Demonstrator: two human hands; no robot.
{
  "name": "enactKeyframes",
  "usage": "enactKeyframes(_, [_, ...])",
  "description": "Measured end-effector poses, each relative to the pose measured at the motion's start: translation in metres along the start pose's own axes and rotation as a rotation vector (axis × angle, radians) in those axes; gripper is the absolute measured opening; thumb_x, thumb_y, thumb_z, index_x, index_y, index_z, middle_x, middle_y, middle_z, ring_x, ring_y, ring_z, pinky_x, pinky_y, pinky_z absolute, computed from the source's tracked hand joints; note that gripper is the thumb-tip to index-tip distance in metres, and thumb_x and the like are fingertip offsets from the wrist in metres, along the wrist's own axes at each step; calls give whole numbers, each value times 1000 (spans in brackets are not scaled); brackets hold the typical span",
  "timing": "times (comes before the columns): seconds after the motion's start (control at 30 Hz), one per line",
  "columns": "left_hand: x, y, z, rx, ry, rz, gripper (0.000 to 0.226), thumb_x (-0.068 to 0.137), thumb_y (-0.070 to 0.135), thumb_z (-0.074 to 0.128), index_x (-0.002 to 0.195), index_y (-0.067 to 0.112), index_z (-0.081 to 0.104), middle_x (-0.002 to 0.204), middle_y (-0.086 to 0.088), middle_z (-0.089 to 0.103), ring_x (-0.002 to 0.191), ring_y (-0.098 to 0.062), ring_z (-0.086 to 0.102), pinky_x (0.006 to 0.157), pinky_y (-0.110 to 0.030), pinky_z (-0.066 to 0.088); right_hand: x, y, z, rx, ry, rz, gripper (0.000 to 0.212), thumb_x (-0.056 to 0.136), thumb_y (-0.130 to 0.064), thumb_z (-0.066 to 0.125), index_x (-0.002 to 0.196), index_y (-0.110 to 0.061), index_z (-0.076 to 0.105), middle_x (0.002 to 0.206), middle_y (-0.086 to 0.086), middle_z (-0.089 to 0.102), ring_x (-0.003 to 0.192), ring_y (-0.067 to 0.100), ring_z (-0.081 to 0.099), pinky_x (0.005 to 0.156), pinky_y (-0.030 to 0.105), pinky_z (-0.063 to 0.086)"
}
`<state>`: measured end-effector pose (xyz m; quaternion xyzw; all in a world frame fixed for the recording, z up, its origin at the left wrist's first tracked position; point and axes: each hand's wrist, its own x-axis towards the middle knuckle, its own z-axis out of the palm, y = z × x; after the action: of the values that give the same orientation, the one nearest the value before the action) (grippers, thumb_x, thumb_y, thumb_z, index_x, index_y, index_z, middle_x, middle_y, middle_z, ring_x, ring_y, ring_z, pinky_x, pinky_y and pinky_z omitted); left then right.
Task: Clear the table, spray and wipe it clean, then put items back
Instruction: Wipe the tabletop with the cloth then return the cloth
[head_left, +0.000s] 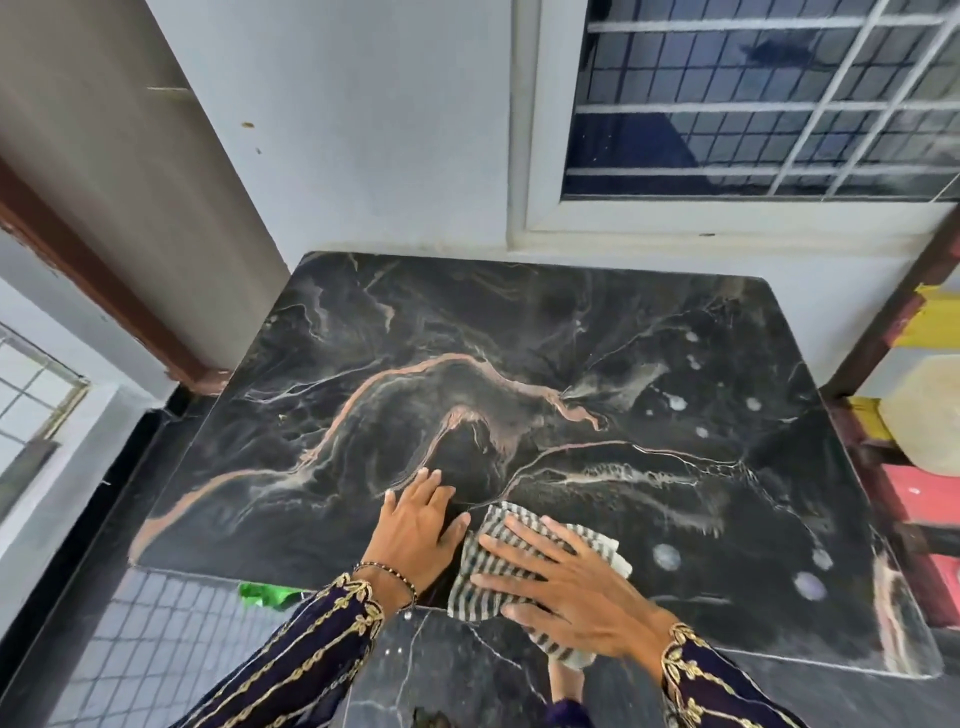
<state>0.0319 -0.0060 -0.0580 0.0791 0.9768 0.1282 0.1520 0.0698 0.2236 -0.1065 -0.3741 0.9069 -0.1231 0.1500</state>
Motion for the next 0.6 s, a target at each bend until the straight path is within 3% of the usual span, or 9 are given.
enactKeyframes(0.1, [17, 6, 0, -47, -8, -8, 52, 99, 48, 36, 143, 21, 39, 158, 1, 26, 149, -14, 13, 121, -39, 11, 15, 32, -16, 6, -38, 33, 46, 108, -58, 20, 152, -63, 9, 162, -31, -19, 147, 1, -34, 111, 31, -37])
enactKeyframes(0.2, [36, 13, 0, -86, -16, 29, 60, 94, 56, 32, 142, 22, 41, 157, 1, 27, 149, -15, 14, 122, -40, 14, 36, 70, -37, -29, -60, 56, 47, 108, -57, 19, 153, -61, 5, 158, -32, -26, 142, -3, -40, 107, 26, -39])
enactKeyframes(0.33, [68, 26, -2, -88, -16, 18, 60, 94, 52, 43, 147, 24, 31, 158, 4, 23, 149, -13, 10, 122, -39, 13, 74, 127, -59, -32, -94, 58, 48, 107, -59, 17, 151, -64, 1, 159, -33, -26, 144, 0, -38, 114, 33, -33])
enactKeyframes(0.6, [186, 48, -28, -4, -103, -66, 121, 70, 68, 66, 153, 15, -4, 163, -1, -3, 150, -20, -8, 121, -52, 3, 159, 241, -112, -3, -141, 70, 48, 104, -64, 17, 148, -68, -4, 157, -37, -27, 146, 0, -35, 119, 37, -23])
